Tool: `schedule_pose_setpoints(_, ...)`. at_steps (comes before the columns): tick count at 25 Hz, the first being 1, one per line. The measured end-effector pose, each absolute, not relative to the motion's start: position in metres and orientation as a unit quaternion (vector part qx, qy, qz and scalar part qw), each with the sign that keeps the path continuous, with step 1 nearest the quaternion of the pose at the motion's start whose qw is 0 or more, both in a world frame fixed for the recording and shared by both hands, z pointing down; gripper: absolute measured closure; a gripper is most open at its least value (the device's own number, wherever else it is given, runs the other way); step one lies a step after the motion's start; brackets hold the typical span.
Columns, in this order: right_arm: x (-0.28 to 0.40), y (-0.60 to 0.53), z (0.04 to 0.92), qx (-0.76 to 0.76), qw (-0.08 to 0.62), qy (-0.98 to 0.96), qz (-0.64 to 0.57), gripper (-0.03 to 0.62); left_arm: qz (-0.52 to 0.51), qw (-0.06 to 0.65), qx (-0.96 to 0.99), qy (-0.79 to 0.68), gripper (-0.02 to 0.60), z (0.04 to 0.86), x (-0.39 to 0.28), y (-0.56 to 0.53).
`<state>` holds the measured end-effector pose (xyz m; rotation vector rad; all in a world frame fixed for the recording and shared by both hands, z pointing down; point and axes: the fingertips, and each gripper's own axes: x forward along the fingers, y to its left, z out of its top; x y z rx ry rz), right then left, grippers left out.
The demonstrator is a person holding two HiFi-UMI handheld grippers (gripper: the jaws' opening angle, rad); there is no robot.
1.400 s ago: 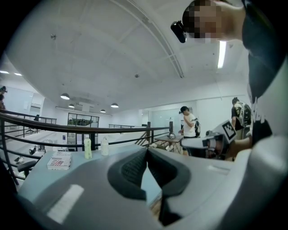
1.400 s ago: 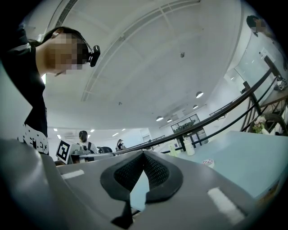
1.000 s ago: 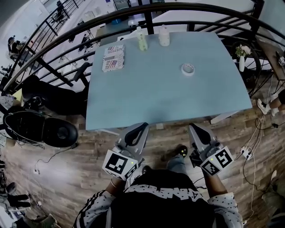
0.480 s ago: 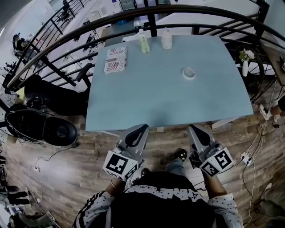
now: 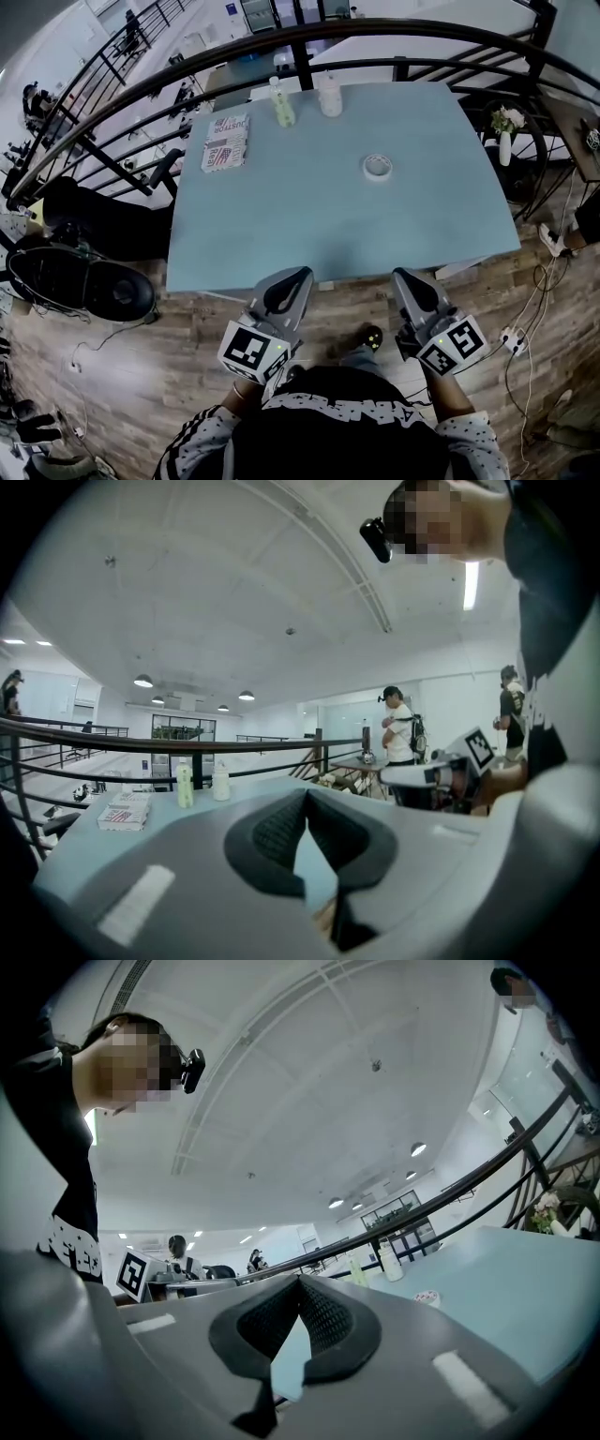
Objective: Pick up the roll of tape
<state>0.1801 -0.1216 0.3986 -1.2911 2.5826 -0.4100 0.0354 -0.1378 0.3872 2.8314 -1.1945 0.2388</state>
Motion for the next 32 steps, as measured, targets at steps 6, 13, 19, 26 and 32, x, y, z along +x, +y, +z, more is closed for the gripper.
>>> schedule_pose_setpoints(6,0.202,-0.129,0.398,-0.438,0.109,0.881,-0.138,0.591,0.073,0.018,0.916,-0.395,0.581,0.382,0.056,-0.145)
schedule_pose_setpoints(13,0.217,-0.139,0.395,-0.427,0.098,0.889,-0.133,0.591,0.070,0.020,0.910,-0.409,0.581,0.377,0.071,-0.152)
schedule_pose_setpoints(19,0.229,-0.151,0.396,-0.422,0.091,0.893,-0.128,0.591,0.064,0.013,0.906,-0.419,0.581,0.377,0.079,-0.162)
schedule_pose_setpoints(26,0.229,-0.165,0.401,-0.417,0.082,0.896,-0.129,0.591,0.064,0.018,0.898,-0.434,0.581,0.381,0.072,-0.169)
schedule_pose_setpoints(32,0.222,-0.186,0.401,-0.416,0.072,0.898,-0.128,0.591,0.062,0.022,0.895,-0.441,0.581,0.381,0.064,-0.190)
